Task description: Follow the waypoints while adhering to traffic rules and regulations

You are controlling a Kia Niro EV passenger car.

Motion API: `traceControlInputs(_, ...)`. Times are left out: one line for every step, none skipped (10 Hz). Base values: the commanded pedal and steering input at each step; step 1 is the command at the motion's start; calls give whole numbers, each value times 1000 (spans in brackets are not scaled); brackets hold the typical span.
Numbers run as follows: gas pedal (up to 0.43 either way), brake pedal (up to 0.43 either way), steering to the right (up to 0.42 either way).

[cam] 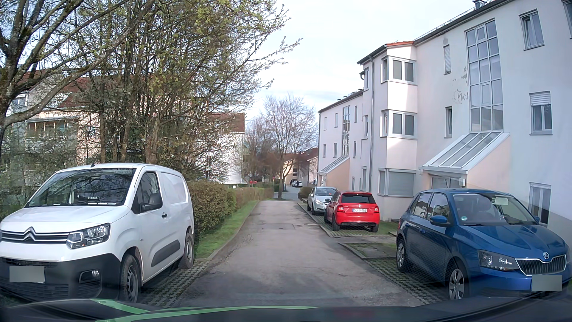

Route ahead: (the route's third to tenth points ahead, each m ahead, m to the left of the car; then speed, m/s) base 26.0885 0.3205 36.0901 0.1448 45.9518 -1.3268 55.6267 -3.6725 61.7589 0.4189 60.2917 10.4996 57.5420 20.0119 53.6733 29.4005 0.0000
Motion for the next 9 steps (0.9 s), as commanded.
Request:
traceControlInputs(0,652,6)
traceControlInputs(0,652,6)
traceControlInputs(0,646,6)
traceControlInputs(0,652,6)
traceControlInputs(0,652,6)
traceControlInputs(0,652,6)
traceControlInputs(0,652,6)
traceControlInputs(0,652,6)
traceControlInputs(0,652,6)
